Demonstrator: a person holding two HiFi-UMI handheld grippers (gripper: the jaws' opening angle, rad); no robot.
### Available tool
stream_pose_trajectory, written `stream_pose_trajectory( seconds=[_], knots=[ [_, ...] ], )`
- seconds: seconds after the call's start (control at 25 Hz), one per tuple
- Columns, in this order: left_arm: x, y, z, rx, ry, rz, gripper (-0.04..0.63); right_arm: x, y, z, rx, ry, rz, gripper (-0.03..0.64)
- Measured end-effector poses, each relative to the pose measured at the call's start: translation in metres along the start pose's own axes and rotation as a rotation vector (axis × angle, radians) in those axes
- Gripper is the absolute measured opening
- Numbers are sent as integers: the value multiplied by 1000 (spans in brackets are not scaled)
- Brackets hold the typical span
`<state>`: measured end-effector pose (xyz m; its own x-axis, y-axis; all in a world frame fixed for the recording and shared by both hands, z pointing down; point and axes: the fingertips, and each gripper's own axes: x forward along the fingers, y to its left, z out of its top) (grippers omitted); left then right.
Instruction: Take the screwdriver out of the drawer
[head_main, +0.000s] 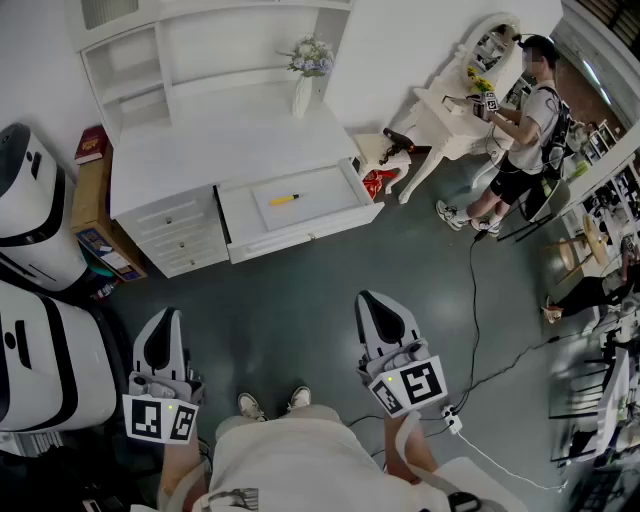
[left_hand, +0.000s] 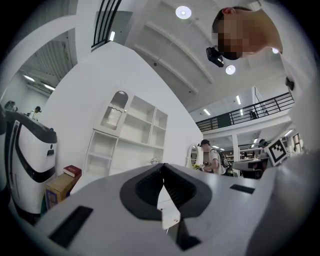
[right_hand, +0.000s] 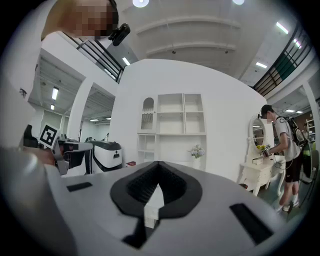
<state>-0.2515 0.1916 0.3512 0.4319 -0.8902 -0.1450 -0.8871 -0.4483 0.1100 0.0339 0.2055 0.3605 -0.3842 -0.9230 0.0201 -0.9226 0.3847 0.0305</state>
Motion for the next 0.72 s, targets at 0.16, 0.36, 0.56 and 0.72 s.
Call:
stream_pose_trajectory(
  seconds=[0.16,0.36,0.56,0.72],
  knots=[
    [-3,-16,17,22,-3,-4,15,-16,-7,10,12,-9,4,8],
    [0,-28,22,26,-12,-3,15,-20,-14,18,45,-48,22,8],
    [-4,-37,25,34,-20,-7,15,-29,-17,20,50,-67,29,8],
    [-3,-45,28,34,-21,-3,15,-36,-11,23,29,-68,91,8]
  ],
)
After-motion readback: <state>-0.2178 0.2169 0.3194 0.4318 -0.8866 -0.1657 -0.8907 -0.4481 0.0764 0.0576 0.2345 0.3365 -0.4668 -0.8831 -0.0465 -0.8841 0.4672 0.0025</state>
